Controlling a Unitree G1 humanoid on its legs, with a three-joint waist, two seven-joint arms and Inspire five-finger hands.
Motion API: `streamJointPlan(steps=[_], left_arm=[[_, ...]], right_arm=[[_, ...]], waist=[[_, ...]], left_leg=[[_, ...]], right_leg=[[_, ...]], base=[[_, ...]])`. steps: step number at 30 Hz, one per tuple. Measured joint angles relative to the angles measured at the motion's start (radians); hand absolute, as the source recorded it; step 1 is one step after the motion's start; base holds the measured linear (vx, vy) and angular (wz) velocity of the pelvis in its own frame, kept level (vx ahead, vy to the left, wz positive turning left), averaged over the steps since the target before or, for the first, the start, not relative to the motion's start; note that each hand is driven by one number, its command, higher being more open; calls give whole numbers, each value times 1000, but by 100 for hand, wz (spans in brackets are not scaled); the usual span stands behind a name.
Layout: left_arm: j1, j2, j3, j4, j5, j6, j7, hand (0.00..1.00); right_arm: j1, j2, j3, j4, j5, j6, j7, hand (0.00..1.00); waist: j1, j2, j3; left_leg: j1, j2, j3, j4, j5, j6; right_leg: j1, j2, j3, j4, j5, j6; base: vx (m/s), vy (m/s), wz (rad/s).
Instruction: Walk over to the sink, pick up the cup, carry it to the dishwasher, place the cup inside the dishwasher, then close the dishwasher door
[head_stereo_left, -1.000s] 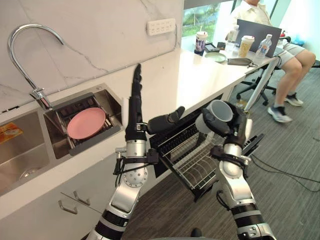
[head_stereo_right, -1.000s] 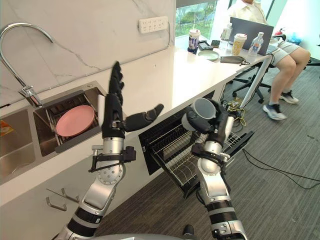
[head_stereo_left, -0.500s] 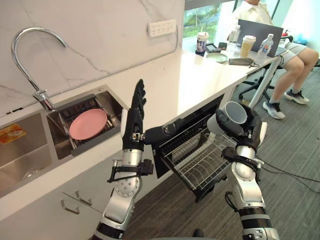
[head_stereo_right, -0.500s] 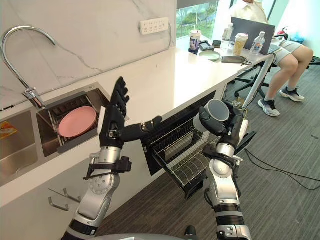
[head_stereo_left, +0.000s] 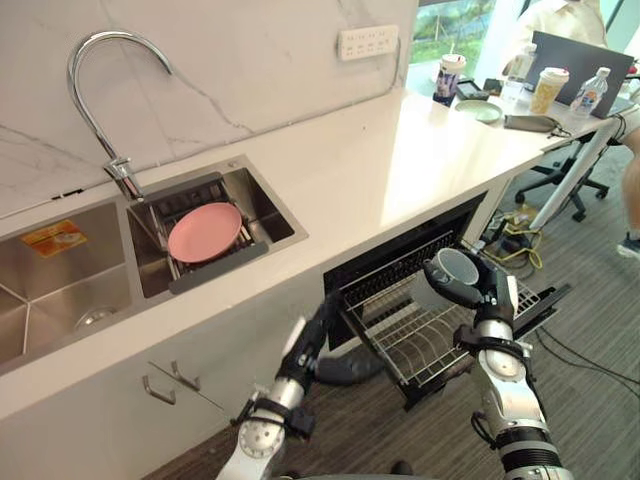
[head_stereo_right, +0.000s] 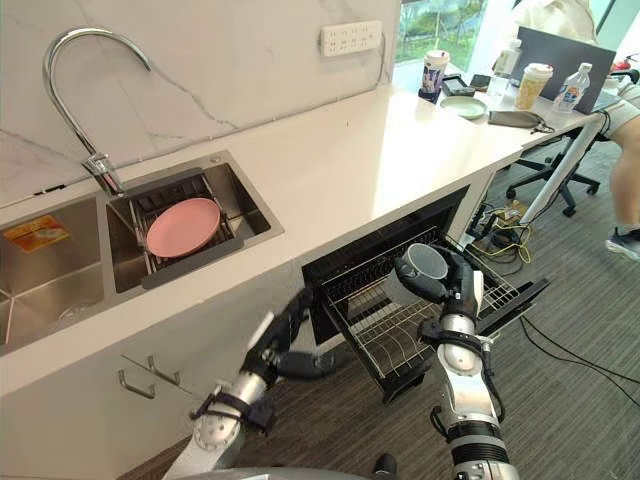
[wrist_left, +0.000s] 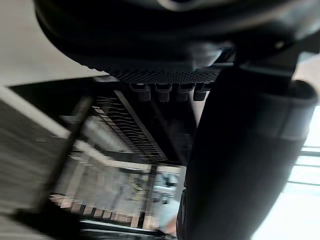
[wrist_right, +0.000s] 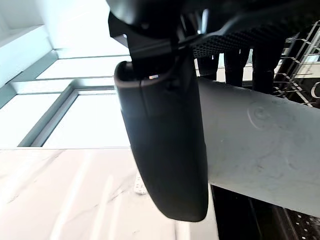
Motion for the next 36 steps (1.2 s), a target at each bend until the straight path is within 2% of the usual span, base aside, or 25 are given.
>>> streamJointPlan(steps=[3,5,7,12,13,15,17,20,22,24,25,27,29,33,36], left_arm=[[44,33,9,93,7,20,1,100],[61,43,52,190,32,24,12,100],[59,40,93,279,57,25,35,100],[37,11,226,349,62,18,90,100],[33,16,263,376,105,17,116,100],[31,36,292,459,176,38,163,100],[32,37,330,522,176,66,176,100],[32,57,339,547,228,114,190,100],[43,65,338,585,231,124,180,100],[47,64,337,583,226,118,174,100],[46,61,333,574,214,103,172,100],[43,54,332,567,195,85,171,100],[41,39,315,567,158,59,168,100],[41,28,291,571,130,43,166,100],[40,28,281,570,130,40,168,100]], right_arm=[[-1,-16,3,81,-1,40,57,0],[-11,-24,22,153,-4,58,98,0],[-23,-34,40,198,-15,64,128,0],[-70,-80,70,295,-147,67,187,0],[-80,-89,72,301,-173,67,199,0],[-102,-98,72,324,-191,67,210,0],[-118,-123,72,342,-211,67,212,0],[-185,-161,73,429,-219,68,211,0],[-245,-180,72,472,-228,67,207,0],[-284,-203,72,502,-248,67,200,0],[-332,-227,72,528,-251,66,191,0],[-385,-250,72,543,-259,65,184,0],[-468,-287,73,573,-260,48,173,0],[-520,-317,74,604,-260,26,172,0],[-565,-338,114,642,-262,14,173,0]], waist=[[3,-7,5],[6,-13,8],[7,-19,13],[23,-21,15],[27,-21,17],[29,-21,21],[29,-25,39],[36,-23,75],[38,-19,107],[46,-16,135],[61,-10,169],[65,-2,204],[80,11,265],[91,22,308],[101,31,336]], left_leg=[[9,-5,-8,-25,14,1],[15,-8,-17,-26,16,0],[16,-9,-26,-29,17,-1],[17,-16,-53,-31,24,0],[16,-16,-54,-31,24,0],[14,-17,-56,-31,25,-1],[3,-21,-70,-31,27,0],[-27,-22,-80,-30,36,2],[-70,-24,-99,-28,50,3],[-98,-26,-119,-25,64,4],[-125,-27,-135,-22,73,-1],[-157,-31,-156,-12,78,-2],[-194,-42,-183,6,85,-5],[-229,-57,-220,9,97,-2],[-251,-71,-242,1,115,11]], right_leg=[[3,-3,-10,0,-1,1],[13,-6,-19,0,-2,3],[21,-8,-29,0,-3,5],[38,-18,-57,0,-6,10],[38,-18,-59,0,-6,10],[38,-18,-61,0,-8,12],[38,-22,-76,0,-9,14],[26,-28,-106,1,-10,16],[-6,-31,-119,3,-8,15],[-22,-33,-140,6,-7,14],[-41,-36,-155,12,-6,13],[-58,-40,-172,19,-5,11],[-77,-54,-198,34,-5,10],[-94,-71,-227,54,-5,10],[-115,-84,-237,72,-5,10]], base=[[-9,3,10],[-15,7,12],[-30,4,16],[-19,11,18],[3,8,4],[15,9,5],[8,8,25],[-6,12,28],[37,11,25],[42,1,36],[8,4,29],[-14,15,35],[-33,40,39],[-28,34,32],[-38,34,25]])
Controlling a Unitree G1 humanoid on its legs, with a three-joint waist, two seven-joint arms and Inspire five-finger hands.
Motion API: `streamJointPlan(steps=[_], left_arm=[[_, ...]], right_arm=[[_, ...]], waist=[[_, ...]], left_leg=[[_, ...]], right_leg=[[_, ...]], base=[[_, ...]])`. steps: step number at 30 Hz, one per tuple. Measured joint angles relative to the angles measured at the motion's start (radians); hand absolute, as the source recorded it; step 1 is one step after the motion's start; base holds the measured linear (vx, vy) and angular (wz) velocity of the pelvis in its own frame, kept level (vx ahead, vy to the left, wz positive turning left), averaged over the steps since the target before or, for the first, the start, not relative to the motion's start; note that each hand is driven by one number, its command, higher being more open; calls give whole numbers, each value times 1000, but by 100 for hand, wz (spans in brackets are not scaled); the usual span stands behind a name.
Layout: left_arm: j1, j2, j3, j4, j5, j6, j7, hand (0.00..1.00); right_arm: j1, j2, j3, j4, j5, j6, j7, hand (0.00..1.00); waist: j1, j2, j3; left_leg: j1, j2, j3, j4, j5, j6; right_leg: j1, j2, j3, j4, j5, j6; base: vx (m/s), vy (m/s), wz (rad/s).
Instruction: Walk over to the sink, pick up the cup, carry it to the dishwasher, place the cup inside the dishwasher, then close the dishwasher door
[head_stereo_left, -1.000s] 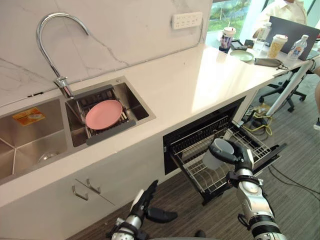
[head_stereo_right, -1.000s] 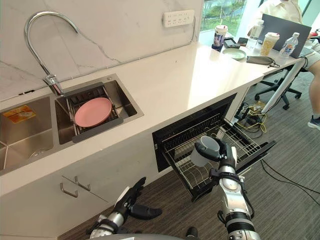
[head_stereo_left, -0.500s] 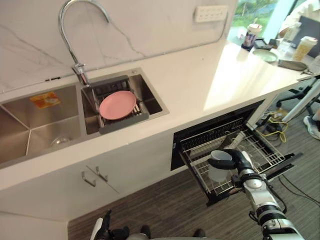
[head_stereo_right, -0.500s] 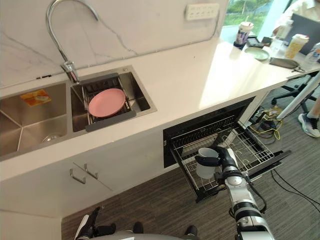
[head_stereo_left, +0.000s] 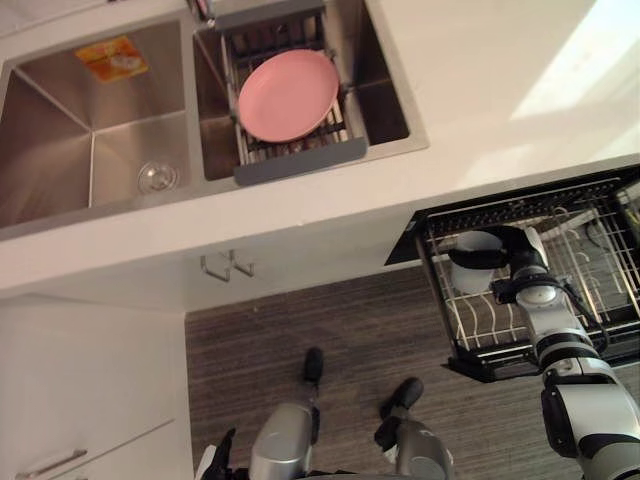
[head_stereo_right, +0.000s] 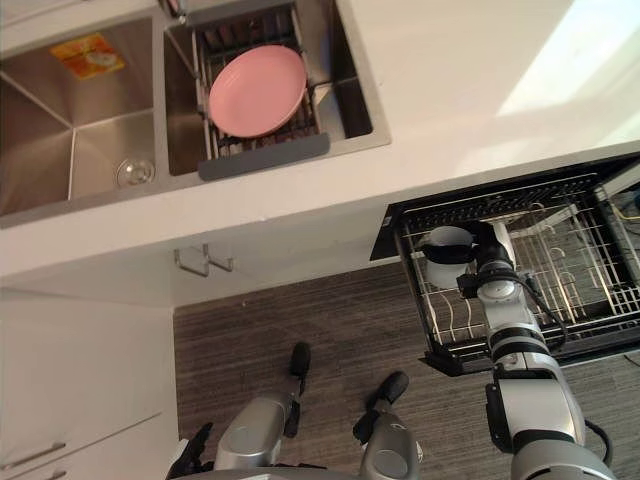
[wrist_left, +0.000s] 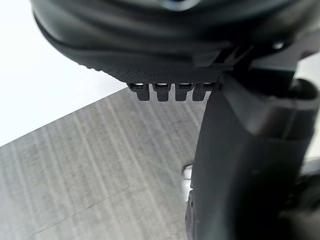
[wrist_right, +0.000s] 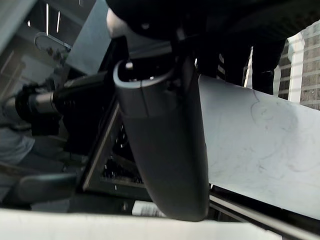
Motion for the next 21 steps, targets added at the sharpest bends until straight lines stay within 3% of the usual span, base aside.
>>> streamJointPlan(steps=[3,4,10,17,21], left_arm=[[-8,0,0,8,-22,10,32,100],[-15,1,0,14,-43,19,42,100],[-81,-7,3,37,-139,34,68,100],[-128,-26,7,32,-137,31,65,100],[-128,-25,8,32,-137,31,56,100]], right_arm=[[-50,-53,8,45,4,1,24,0],[-56,-64,20,47,5,1,31,100],[-96,-79,38,63,25,53,84,100],[-105,-66,35,83,24,130,44,100],[-100,-49,31,93,26,144,22,100]], waist=[[8,20,31],[9,25,35],[13,43,49],[13,53,56],[12,53,56]], left_leg=[[-7,-8,-19,-15,20,8],[-10,-9,-26,-26,28,6],[-30,0,-43,-31,39,1],[-27,6,-75,-28,55,-1],[-6,7,-75,-33,51,-9]], right_leg=[[-9,-9,-14,14,0,0],[-10,-9,-20,15,-1,-1],[-24,6,-31,15,-18,-17],[-15,9,-47,35,-28,-22],[7,9,-44,35,-35,-21]], base=[[-41,17,19],[-49,-4,15],[-9,-47,6],[32,-41,12],[-44,-23,2]])
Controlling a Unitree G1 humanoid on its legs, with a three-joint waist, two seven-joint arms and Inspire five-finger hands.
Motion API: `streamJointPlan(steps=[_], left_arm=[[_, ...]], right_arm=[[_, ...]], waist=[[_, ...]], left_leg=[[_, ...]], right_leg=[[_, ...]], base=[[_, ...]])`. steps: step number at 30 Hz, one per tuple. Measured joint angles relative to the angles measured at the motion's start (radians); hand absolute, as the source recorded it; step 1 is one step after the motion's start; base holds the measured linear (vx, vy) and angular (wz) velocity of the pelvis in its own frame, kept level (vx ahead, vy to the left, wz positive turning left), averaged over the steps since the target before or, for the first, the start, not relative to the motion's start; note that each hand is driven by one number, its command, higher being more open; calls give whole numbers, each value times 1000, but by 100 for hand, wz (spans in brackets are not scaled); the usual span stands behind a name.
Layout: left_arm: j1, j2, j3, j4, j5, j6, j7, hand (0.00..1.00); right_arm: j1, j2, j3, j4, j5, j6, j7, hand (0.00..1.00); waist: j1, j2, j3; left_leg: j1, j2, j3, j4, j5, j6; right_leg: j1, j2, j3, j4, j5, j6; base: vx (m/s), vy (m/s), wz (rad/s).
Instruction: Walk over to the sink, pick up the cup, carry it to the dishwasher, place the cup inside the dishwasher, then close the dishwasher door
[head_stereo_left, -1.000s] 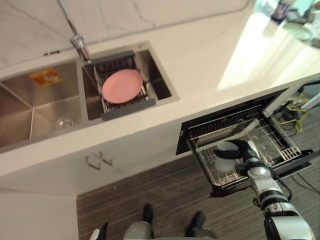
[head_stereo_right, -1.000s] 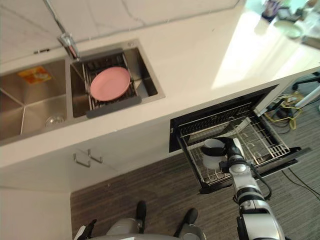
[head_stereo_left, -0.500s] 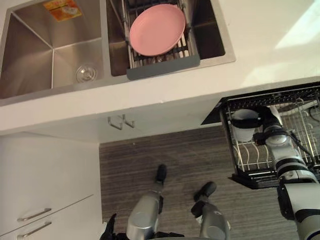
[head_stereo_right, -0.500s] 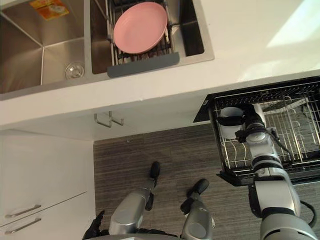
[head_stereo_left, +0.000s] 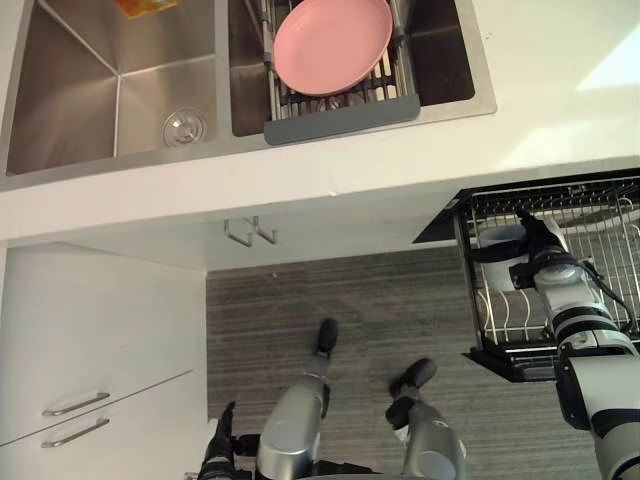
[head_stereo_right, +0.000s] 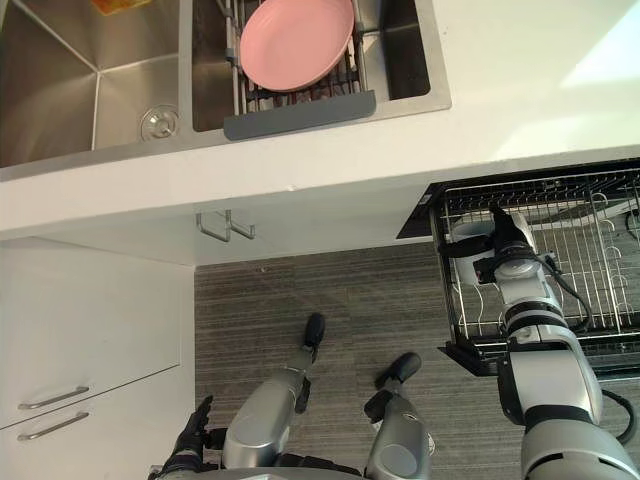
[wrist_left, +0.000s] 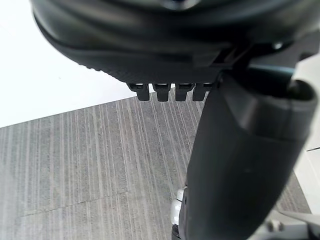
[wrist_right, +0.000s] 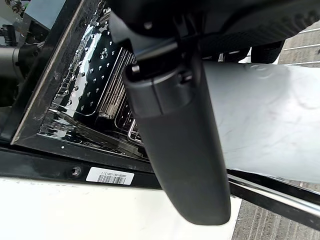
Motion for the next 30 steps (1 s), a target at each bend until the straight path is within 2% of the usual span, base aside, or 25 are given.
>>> streamJointPlan(steps=[3,4,6,8,9,11,14,16,18,20,23,28,30], left_arm=[[0,0,2,0,0,9,-5,100],[0,0,5,0,2,20,-8,100],[5,-1,6,2,2,39,-16,100],[14,-1,24,3,4,50,-22,100],[32,3,48,10,5,58,-27,100],[50,5,65,17,8,67,-28,100],[103,4,105,17,24,77,-25,100],[122,4,116,19,26,87,-18,100],[137,-5,136,19,31,96,-14,100],[166,-25,173,16,29,126,-9,100],[181,-33,203,17,-3,160,-11,100],[189,-42,264,39,-72,176,-17,100],[189,-44,279,52,-121,183,-16,100]], right_arm=[[37,17,-18,-35,34,-13,-39,100],[71,26,-42,-71,45,-18,-73,100],[132,48,-85,-141,73,-19,-139,100],[185,86,-122,-217,76,-19,-188,100],[229,125,-127,-288,76,-18,-214,100],[280,155,-127,-362,76,-17,-228,100],[373,219,-155,-508,79,-7,-229,100],[413,246,-175,-580,98,-6,-226,100],[469,267,-203,-683,124,-5,-214,100],[553,301,-247,-854,233,6,-149,100],[589,323,-277,-949,347,12,-115,100],[599,331,-334,-1156,484,11,-114,100],[599,330,-356,-1228,514,5,-114,100]], waist=[[-3,-1,-2],[-10,-1,-3],[-13,-8,-17],[-18,-24,-31],[-19,-46,-61],[-25,-65,-97],[-25,-98,-168],[-28,-107,-194],[-30,-111,-214],[-53,-114,-247],[-69,-120,-279],[-83,-133,-294],[-87,-131,-302]], left_leg=[[14,14,57,0,-13,11],[22,21,94,0,-13,12],[41,23,107,0,-14,13],[67,27,121,1,-22,15],[86,31,148,5,-29,14],[107,34,170,5,-43,7],[167,46,241,7,-77,7],[195,56,275,8,-91,6],[217,67,307,8,-102,3],[238,81,340,8,-114,-6],[254,97,377,8,-125,-12],[256,140,441,89,-178,-31],[251,163,465,144,-209,-45]], right_leg=[[15,1,12,0,-11,13],[26,1,11,-1,-13,16],[40,2,19,-6,-14,19],[59,1,33,-8,-10,17],[61,4,62,-10,-6,24],[72,8,87,-19,-6,24],[97,24,158,-39,-6,24],[105,34,193,-43,-6,24],[111,44,223,-45,-8,25],[111,58,256,-49,-14,26],[111,74,290,-61,-14,26],[114,110,355,-77,-5,6],[117,123,380,-78,-2,-2]], base=[[-79,-17,-8],[0,0,0],[38,-11,-4],[99,-32,-23],[115,-34,-44],[113,-33,-45],[92,-29,-58],[45,-17,-58],[13,-32,-51],[14,-37,-43],[21,-42,-38],[30,-53,-44],[49,-46,-42]])
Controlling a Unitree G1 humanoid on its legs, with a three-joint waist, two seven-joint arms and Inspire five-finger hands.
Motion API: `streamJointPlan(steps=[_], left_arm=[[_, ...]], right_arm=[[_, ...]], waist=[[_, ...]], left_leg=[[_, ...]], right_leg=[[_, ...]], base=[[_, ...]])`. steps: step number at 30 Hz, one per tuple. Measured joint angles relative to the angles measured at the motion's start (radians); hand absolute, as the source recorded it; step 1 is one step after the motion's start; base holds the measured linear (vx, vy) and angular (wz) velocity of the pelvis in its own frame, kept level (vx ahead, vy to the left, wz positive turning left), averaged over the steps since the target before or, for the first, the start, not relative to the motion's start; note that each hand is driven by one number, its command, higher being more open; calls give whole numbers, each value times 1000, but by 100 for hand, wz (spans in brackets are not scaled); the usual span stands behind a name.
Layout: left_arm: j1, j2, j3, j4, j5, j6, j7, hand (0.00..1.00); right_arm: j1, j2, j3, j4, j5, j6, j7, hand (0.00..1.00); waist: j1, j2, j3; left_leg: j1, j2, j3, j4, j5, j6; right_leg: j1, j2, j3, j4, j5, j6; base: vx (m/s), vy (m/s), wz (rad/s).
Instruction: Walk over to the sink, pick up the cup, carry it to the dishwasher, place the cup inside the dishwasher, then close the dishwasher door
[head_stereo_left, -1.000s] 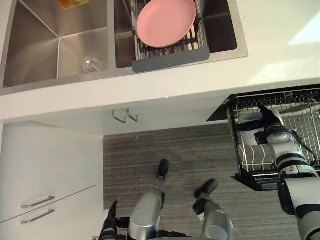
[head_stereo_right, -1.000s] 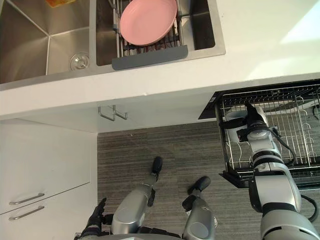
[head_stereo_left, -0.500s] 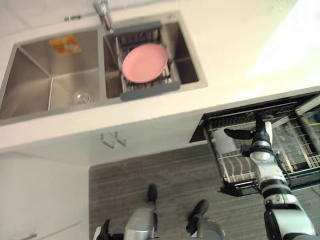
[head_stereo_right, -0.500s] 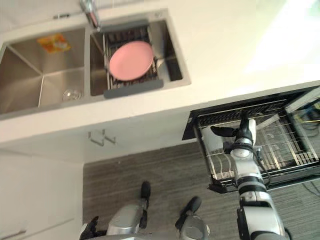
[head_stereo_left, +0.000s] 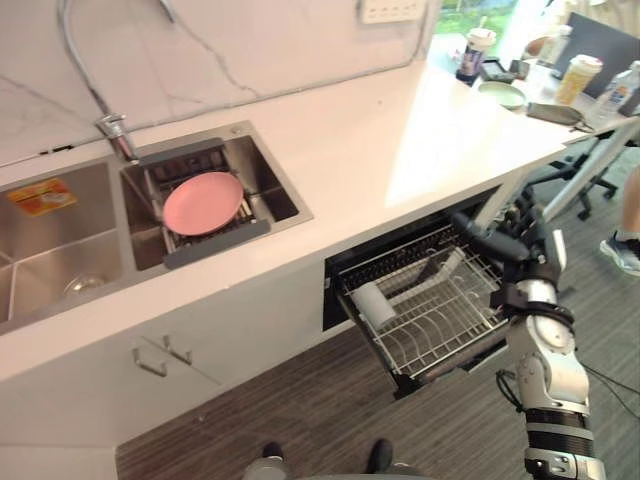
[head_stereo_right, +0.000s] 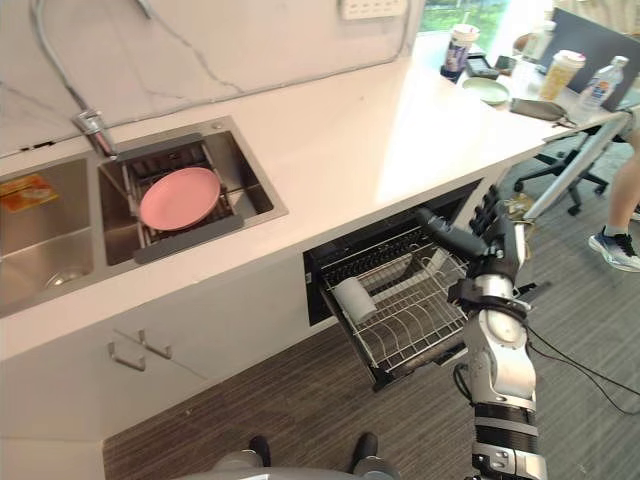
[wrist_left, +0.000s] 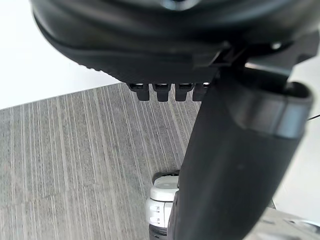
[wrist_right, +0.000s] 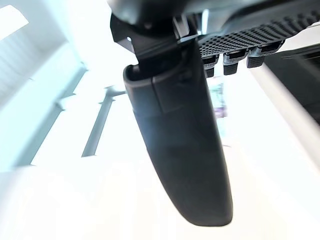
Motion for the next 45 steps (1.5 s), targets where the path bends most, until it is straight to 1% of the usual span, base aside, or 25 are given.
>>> streamJointPlan(steps=[2,3,5,7,9,12,14,15,16,17,20,24,27,29,31,32,33,35,36,37,40,42,43,44,45], left_arm=[[3,-7,20,8,-38,5,6,100],[4,-8,29,17,-59,6,10,100],[4,-8,31,24,-80,6,13,100],[5,-12,31,32,-107,6,24,100],[6,-15,32,33,-115,7,30,100],[-3,-19,31,33,-112,9,30,100],[-10,-23,29,33,-85,16,28,100],[-11,-24,28,33,-73,18,26,100],[-11,-32,25,33,-47,19,19,100],[-8,-41,23,33,-7,20,4,100],[-14,-47,10,30,112,15,-17,100],[-19,-30,-37,37,141,6,-20,100],[-2,-19,-61,50,64,6,-25,100],[-2,-18,-60,70,2,3,-33,100],[0,-15,-60,74,-10,-8,-33,100],[-1,-10,-62,74,-8,-14,-33,100],[-2,-6,-72,74,-7,-15,-31,100],[-1,7,-91,74,-8,-19,-30,100],[-5,18,-94,73,-9,-20,-30,100],[-10,33,-100,74,-8,-18,-30,100],[-17,77,-100,75,-6,0,-44,100],[-20,92,-100,77,-5,20,-65,100],[-19,103,-99,78,-6,30,-85,100],[-19,123,-98,84,-8,37,-111,100],[-17,120,-98,85,-8,38,-123,100]], right_arm=[[0,-5,-18,-48,35,-24,3,100],[0,-11,-26,-87,79,-68,12,100],[0,-11,-25,-112,118,-111,30,100],[-1,-11,-1,-159,158,-173,82,100],[-4,-10,57,-179,195,-206,134,100],[-5,-7,138,-168,212,-208,168,100],[-5,11,206,-127,211,-206,181,100],[-5,13,212,-115,211,-206,181,100],[-5,13,213,-88,209,-206,179,100],[-6,20,212,-59,205,-203,173,100],[-2,55,212,-17,182,-183,151,100],[30,75,209,-14,181,-176,147,100],[77,85,188,-17,182,-179,147,100],[103,103,168,-17,182,-183,147,100],[129,128,147,-16,189,-186,147,100],[135,136,145,-14,192,-188,147,100],[137,137,145,4,192,-191,147,100],[141,151,145,20,192,-191,147,100],[152,162,146,27,192,-192,148,100],[172,174,147,29,192,-192,156,100],[186,179,143,24,193,-192,180,100],[199,179,127,14,244,-192,198,100],[212,179,123,-5,304,-190,208,100],[228,178,121,-23,336,-189,226,100],[229,175,120,-24,341,-187,233,100]], waist=[[-11,2,-14],[-19,4,-19],[-22,5,-24],[-23,11,-36],[-24,16,-39],[-18,29,-50],[-17,37,-53],[-20,37,-53],[-20,43,-57],[-14,46,-60],[-3,48,-61],[-8,46,-63],[-23,38,-73],[-23,31,-71],[-23,22,-73],[-23,14,-71],[-22,12,-70],[-22,4,-65],[-26,-6,-58],[-31,-9,-59],[-61,-36,-48],[-65,-44,-50],[-66,-66,-54],[-64,-92,-63],[-59,-86,-73]], left_leg=[[-19,22,10,66,-38,-10],[-30,39,16,113,-67,-15],[-37,46,19,133,-80,-17],[-48,53,16,167,-101,-16],[-62,54,-1,195,-114,-12],[-104,53,-36,228,-130,3],[-115,91,77,230,-133,23],[-116,93,104,219,-125,28],[-116,85,135,174,-69,30],[-107,46,120,103,-1,23],[-76,-26,75,-26,83,29],[-36,-59,63,-86,94,33],[-12,-92,63,-142,112,58],[-14,-113,59,-142,106,66],[-17,-151,40,-141,95,83],[-16,-172,23,-141,82,102],[-16,-176,4,-141,76,111],[-4,-179,-11,-139,72,117],[15,-171,-43,-136,61,135],[21,-151,-74,-132,52,145],[27,-132,-140,-123,38,145],[50,-138,-165,-111,20,133],[57,-155,-176,-89,8,115],[63,-183,-192,-70,-16,103],[62,-179,-192,-64,-23,97]], right_leg=[[2,12,14,-4,1,-3],[8,22,23,-9,2,-4],[8,25,27,-13,4,-7],[13,26,24,-13,4,-7],[25,25,7,-14,4,-6],[29,17,-37,-14,3,-4],[40,-10,-108,-13,2,4],[42,-21,-128,-12,1,8],[42,-43,-171,-7,0,17],[43,-66,-205,-2,0,27],[56,-106,-264,-1,3,49],[86,-132,-281,2,-1,70],[86,-157,-288,9,-15,93],[69,-189,-293,52,-33,102],[37,-249,-300,163,-77,104],[25,-287,-311,227,-102,85],[-18,-334,-312,363,-113,16],[-53,-352,-250,457,-94,-35],[-91,-363,-171,555,-67,-81],[-122,-317,-90,582,-147,-27],[-186,-200,27,554,-223,-2],[-222,-168,72,537,-219,5],[-224,-163,75,491,-150,19],[-215,-181,60,456,-84,17],[-201,-174,68,434,-98,34]], base=[[46,-19,-28],[35,4,-19],[14,20,-12],[-6,37,-1],[-20,41,20],[-41,55,50],[-21,66,92],[6,120,112],[20,132,111],[30,158,100],[35,119,67],[1,90,19],[15,112,6],[41,102,12],[71,128,32],[116,135,48],[126,127,44],[126,99,37],[169,67,57],[166,32,63],[149,-17,67],[184,-46,56],[184,-91,49],[206,-119,36],[217,-138,15]])
